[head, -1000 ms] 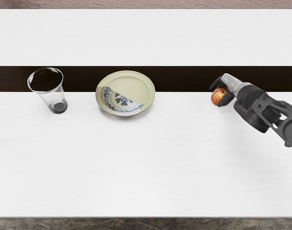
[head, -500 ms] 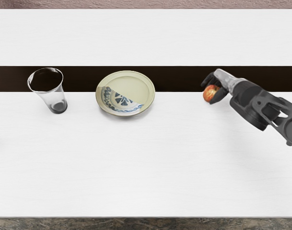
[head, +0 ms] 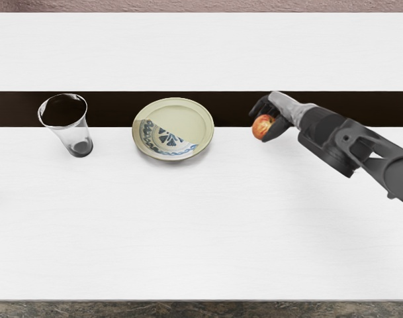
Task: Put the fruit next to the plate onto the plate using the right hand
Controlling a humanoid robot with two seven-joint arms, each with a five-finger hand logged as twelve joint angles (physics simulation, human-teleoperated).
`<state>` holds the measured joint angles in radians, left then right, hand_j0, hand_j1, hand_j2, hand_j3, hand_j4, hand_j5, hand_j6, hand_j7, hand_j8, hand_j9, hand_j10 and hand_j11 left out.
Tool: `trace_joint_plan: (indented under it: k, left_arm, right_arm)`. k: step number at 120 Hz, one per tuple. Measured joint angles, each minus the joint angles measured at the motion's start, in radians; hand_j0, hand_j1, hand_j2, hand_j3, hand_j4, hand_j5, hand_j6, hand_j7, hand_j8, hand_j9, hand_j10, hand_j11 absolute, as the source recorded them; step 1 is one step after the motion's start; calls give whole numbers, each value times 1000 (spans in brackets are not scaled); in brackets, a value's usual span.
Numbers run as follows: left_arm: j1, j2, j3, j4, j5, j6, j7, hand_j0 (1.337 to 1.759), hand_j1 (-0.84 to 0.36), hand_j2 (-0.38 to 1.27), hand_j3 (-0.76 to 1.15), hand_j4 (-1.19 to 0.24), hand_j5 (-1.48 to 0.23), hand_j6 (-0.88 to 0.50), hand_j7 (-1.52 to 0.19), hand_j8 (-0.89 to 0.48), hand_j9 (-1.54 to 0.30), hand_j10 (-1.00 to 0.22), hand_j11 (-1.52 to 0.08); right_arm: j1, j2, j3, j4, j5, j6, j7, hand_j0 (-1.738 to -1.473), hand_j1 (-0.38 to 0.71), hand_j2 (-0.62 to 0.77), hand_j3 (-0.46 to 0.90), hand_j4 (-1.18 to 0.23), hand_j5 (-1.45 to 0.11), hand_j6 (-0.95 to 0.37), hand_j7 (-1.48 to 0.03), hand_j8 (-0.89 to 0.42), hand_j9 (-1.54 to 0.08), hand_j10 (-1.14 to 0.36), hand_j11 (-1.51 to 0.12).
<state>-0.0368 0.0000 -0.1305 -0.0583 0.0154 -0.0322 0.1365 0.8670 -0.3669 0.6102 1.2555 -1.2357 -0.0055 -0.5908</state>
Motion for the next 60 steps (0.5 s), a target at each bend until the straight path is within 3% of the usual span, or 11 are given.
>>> trace_joint_plan:
  k: [60]
  left_arm:
    - [0,0,0,0,0,0,0,1658,335,3,0,-13,-15,-13,-15,-13,-15,-12,-15]
  right_arm:
    - [33,116,-1,2,9,0,-3,-1658,244,137,0,-538,-722,-503,-711,-421,-711,-544,-710]
